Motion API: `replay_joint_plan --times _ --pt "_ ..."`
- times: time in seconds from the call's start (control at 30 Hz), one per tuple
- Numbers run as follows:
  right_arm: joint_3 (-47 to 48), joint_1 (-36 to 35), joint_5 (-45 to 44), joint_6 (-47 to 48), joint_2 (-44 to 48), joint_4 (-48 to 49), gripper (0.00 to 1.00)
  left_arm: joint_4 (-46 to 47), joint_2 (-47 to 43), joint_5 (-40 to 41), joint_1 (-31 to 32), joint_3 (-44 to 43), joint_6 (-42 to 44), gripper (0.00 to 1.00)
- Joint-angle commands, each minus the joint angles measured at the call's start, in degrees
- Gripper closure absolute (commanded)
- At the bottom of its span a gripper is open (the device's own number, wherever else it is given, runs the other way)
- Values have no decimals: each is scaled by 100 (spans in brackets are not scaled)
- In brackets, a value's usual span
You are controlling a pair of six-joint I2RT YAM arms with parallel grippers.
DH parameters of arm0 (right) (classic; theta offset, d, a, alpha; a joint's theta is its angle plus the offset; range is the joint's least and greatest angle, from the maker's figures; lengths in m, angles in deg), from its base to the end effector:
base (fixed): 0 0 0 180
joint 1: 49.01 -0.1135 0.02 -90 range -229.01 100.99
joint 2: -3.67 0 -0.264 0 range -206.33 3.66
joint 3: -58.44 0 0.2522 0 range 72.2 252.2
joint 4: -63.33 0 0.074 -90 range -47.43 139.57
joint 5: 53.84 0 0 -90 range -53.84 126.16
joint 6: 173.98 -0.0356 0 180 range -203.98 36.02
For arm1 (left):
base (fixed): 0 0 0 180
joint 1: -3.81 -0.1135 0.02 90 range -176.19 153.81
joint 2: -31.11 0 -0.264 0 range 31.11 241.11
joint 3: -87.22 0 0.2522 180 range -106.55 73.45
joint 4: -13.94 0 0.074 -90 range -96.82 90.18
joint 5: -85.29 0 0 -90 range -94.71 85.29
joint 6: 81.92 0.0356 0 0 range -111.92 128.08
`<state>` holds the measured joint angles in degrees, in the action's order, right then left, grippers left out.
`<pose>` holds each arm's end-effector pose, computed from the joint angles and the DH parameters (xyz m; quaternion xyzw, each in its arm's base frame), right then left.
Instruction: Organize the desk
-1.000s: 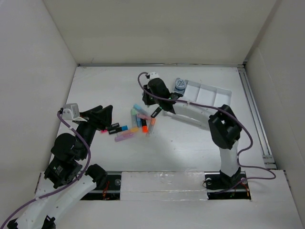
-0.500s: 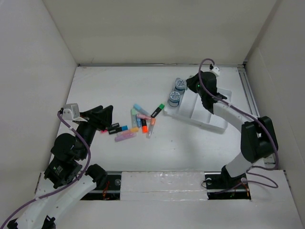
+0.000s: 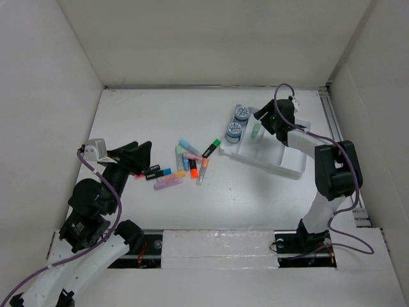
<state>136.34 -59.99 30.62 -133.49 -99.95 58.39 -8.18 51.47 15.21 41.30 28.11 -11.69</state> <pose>0.3968 0.0735 0.2048 0.3089 0.8114 0.2128 0.4483 0.0646 -0.0343 0.3940 -0.0464 0.6028 -0.2878 0.7428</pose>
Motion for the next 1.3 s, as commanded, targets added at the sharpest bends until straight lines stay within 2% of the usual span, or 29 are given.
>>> replay_joint_plan --times 0.0,0.03,0.13,0.17,0.23,0.3,0.33,0.37,0.43,0.47,0.5,0.57,0.77,1.03,1.27 --pt "91 -70 27 -49 508 234 30 317 12 -41 -14 78 79 51" --pt "3 -132 9 -32 613 313 31 317 12 -32 -14 69 79 51" --pt "-226 -526 -219 3 1018 331 75 309 29 -6 -14 61 70 51" --pt "-279 -841 -45 38 1106 366 93 309 47 29 -14 69 52 52" --pt "-445 -1281 140 380 1247 577 100 274 56 82 -14 61 26 56" --pt "-507 -2026 316 957 1177 673 97 265 47 126 -14 43 26 64" --pt "-464 -2257 465 1196 1098 648 92 273 56 117 -14 52 26 67" --pt "-412 -2485 779 1408 1002 595 74 274 56 100 -14 43 26 74" --pt "-332 -3040 800 2006 678 524 58 265 65 65 -14 34 26 77" --pt "-184 -3163 661 2094 545 481 44 273 65 56 -14 34 26 77" --pt "-52 -3243 599 2165 413 211 40 274 65 47 -14 34 26 77" --pt "412 -3357 650 2218 18 -98 36 274 73 64 -14 52 34 75" --pt "1074 -3480 686 2552 -624 -864 35 291 73 29 -14 52 35 69" --pt "1987 -3657 18 2763 -1266 -1505 34 291 82 3 -14 52 52 68" --pt "2068 -3762 229 2825 -1530 -1752 35 300 73 -32 -14 52 52 67"
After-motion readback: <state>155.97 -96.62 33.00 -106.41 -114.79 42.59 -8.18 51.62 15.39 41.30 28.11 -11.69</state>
